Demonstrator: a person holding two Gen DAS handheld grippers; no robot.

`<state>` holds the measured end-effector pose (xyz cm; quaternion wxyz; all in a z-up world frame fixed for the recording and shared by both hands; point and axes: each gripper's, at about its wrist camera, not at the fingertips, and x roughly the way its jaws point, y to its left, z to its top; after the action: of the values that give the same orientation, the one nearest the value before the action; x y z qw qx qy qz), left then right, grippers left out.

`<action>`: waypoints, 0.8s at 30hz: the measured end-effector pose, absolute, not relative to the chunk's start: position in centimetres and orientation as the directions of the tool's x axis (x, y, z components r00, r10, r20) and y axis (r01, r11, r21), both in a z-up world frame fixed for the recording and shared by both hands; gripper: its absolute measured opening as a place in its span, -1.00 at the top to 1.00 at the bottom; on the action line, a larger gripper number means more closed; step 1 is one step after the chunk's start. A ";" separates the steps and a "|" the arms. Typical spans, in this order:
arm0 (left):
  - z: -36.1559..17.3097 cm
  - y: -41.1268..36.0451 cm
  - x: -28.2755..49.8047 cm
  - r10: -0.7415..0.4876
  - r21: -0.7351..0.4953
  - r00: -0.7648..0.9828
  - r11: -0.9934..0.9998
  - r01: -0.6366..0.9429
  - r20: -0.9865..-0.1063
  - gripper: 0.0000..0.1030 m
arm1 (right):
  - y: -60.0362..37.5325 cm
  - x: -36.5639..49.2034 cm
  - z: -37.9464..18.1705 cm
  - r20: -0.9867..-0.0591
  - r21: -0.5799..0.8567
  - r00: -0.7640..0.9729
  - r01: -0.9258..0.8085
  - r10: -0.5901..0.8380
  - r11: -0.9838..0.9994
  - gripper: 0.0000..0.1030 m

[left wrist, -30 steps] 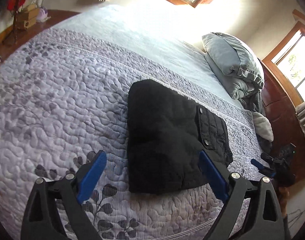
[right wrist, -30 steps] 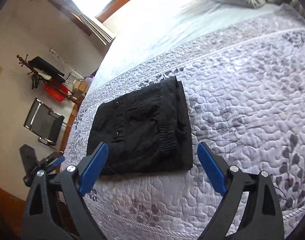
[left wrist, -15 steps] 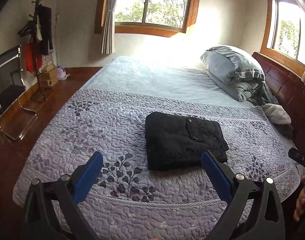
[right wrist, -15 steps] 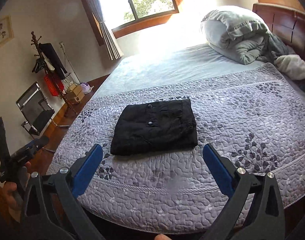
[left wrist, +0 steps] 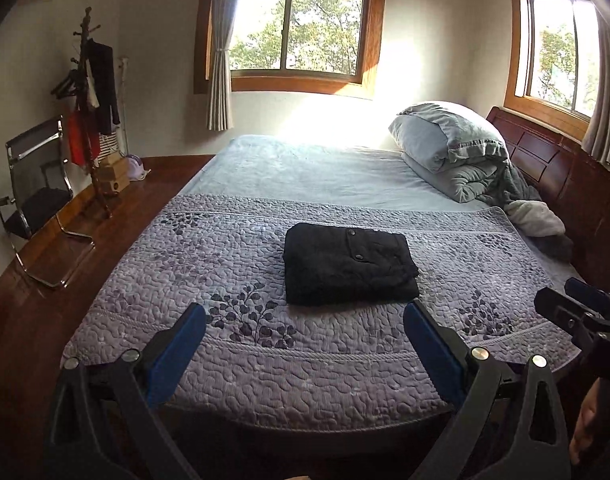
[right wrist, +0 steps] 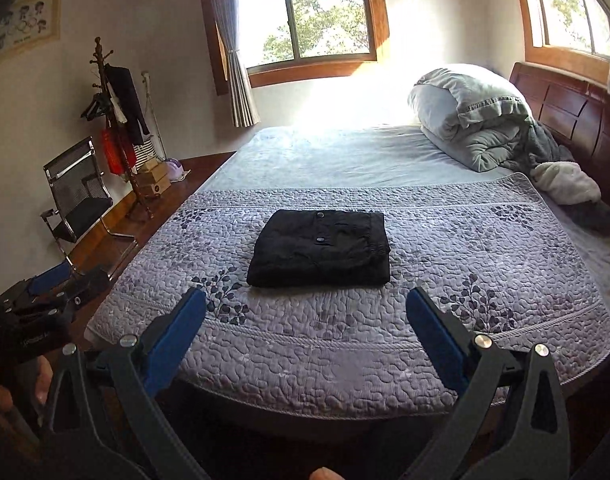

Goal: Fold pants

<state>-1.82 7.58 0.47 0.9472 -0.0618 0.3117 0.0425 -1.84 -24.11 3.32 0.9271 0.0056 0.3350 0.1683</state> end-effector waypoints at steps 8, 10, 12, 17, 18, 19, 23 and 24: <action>1.8 7.1 -6.6 0.056 -0.098 0.809 0.985 -0.140 -0.585 -0.93 | -24.3 -6.0 4.2 -0.601 0.097 0.734 -0.324 0.315 0.941 -0.94; 2.2 7.0 -7.3 0.064 -0.091 0.814 0.986 -0.142 -0.578 -0.93 | -24.5 -6.7 4.6 -0.592 0.102 0.740 -0.323 0.318 0.941 -0.94; 2.5 6.9 -8.0 0.059 -0.103 0.819 0.984 -0.144 -0.571 -0.93 | -24.6 -7.3 5.2 -0.582 0.104 0.746 -0.326 0.323 0.940 -0.94; 3.3 7.2 -8.9 0.059 -0.113 0.831 0.983 -0.144 -0.553 -0.93 | -24.2 -8.5 6.1 -0.563 0.105 0.756 -0.335 0.334 0.936 -0.94; 3.5 7.2 -9.0 0.057 -0.112 0.834 0.984 -0.140 -0.549 -0.93 | -24.1 -8.6 6.2 -0.560 0.102 0.759 -0.336 0.333 0.936 -0.94; 3.7 7.2 -9.1 0.053 -0.112 0.837 0.984 -0.135 -0.545 -0.93 | -24.0 -8.6 6.3 -0.560 0.102 0.758 -0.336 0.333 0.936 -0.94; 4.1 7.4 -9.2 0.039 -0.117 0.842 0.986 -0.121 -0.538 -0.93 | -23.7 -8.5 6.3 -0.562 0.092 0.758 -0.339 0.330 0.936 -0.94; 4.1 7.5 -9.2 0.039 -0.117 0.843 0.986 -0.120 -0.537 -0.93 | -23.6 -8.4 6.4 -0.562 0.086 0.760 -0.339 0.327 0.937 -0.94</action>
<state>-9.21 7.48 4.07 0.9571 -0.0730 0.2773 0.0413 -8.45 -23.59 6.43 0.9380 -0.0103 0.2976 0.1777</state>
